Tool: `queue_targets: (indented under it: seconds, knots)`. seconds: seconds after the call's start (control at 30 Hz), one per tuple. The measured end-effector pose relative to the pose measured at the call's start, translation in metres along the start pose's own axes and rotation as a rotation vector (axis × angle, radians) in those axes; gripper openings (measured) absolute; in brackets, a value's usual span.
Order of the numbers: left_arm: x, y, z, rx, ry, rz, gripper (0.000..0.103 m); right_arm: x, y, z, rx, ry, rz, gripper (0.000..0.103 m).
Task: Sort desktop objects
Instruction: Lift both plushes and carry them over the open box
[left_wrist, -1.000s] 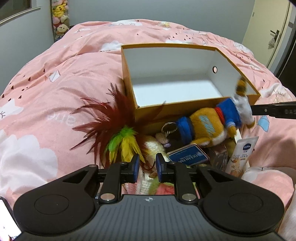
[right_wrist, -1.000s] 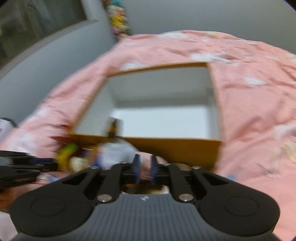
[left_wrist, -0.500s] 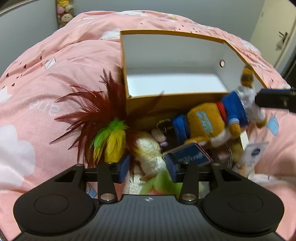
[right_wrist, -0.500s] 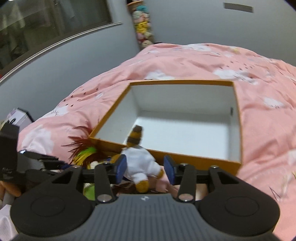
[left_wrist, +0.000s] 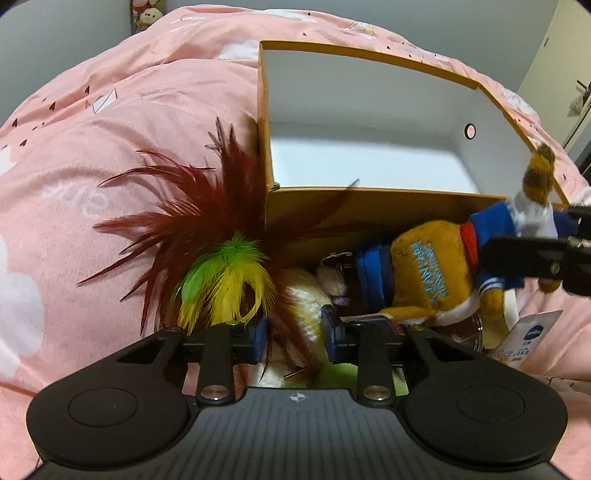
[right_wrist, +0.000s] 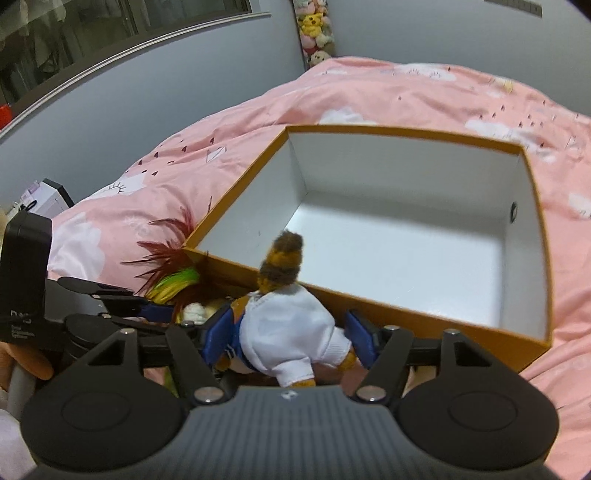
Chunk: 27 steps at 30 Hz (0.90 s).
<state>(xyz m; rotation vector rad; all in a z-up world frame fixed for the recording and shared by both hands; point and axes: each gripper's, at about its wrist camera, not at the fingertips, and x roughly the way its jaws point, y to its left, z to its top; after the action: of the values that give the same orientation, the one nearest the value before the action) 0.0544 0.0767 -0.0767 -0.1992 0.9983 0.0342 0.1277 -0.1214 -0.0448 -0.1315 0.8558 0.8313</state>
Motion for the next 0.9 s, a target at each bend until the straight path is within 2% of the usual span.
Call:
queue_targets:
  seconds: [0.07, 0.17, 0.47, 0.63, 0.9]
  knots:
    - [-0.005, 0.000, -0.002, 0.002, -0.010, -0.001, 0.031, 0.000, 0.001, -0.001, 0.014, 0.004, 0.026, 0.056]
    - [-0.017, -0.001, -0.005, 0.014, -0.033, -0.001, 0.030, -0.005, 0.000, 0.000, 0.057, 0.003, 0.052, 0.051]
    - [-0.070, -0.005, 0.003, 0.046, -0.133, -0.033, 0.029, -0.042, -0.002, 0.004, 0.111, -0.084, 0.065, 0.049]
    - [-0.094, -0.002, 0.012, 0.026, -0.176, -0.063, 0.029, -0.062, 0.000, 0.010, 0.094, -0.146, 0.040, 0.048]
    - [-0.136, -0.007, 0.031, 0.032, -0.309, -0.078, 0.029, -0.085, 0.007, 0.028, 0.053, -0.233, 0.036, 0.048]
